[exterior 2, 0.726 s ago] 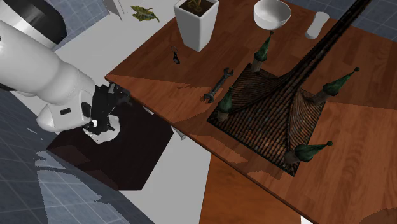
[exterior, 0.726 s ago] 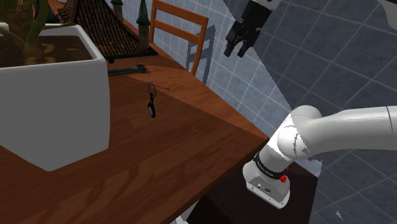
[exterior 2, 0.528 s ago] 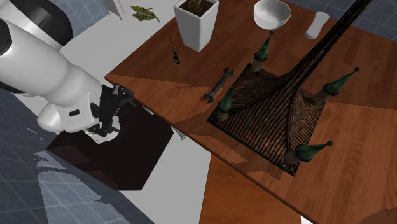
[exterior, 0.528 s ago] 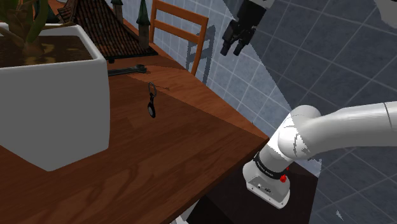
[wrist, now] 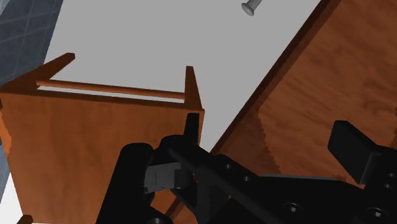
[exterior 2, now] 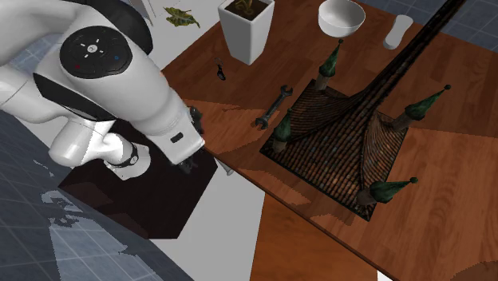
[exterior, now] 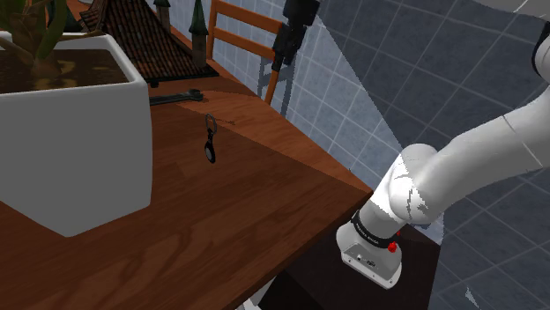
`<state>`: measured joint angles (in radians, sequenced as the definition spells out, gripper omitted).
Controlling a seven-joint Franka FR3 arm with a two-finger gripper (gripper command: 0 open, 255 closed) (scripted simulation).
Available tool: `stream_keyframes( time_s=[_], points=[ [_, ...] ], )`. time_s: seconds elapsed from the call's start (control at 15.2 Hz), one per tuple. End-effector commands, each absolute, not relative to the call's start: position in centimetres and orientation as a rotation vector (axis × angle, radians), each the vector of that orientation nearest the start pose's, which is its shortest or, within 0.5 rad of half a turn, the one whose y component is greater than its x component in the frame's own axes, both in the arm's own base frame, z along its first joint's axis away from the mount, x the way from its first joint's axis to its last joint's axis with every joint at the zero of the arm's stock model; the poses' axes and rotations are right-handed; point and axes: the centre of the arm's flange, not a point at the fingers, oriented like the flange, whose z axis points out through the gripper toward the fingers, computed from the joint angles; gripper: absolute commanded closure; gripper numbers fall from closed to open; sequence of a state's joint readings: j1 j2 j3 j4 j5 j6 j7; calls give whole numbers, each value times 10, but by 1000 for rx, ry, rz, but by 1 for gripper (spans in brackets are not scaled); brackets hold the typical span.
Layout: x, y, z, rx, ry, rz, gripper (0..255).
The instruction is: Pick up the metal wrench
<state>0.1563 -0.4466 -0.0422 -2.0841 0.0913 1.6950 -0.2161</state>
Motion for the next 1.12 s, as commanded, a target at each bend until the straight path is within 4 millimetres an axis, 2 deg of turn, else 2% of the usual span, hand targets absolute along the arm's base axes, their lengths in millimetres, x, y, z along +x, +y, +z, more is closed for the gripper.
stream_keyframes(
  time_s=[0.0, 0.26, 0.53, 0.79, 1.06],
  points=[
    [442, 74, 608, -2977, -641, -81, 0],
    [481, 116, 602, -2925, -927, -55, 0],
    [512, 164, 595, -2847, -1209, -29, 0],
    [532, 217, 587, -2741, -1483, -1, 0],
    [543, 273, 577, -2609, -1749, 27, 0]
  ],
)
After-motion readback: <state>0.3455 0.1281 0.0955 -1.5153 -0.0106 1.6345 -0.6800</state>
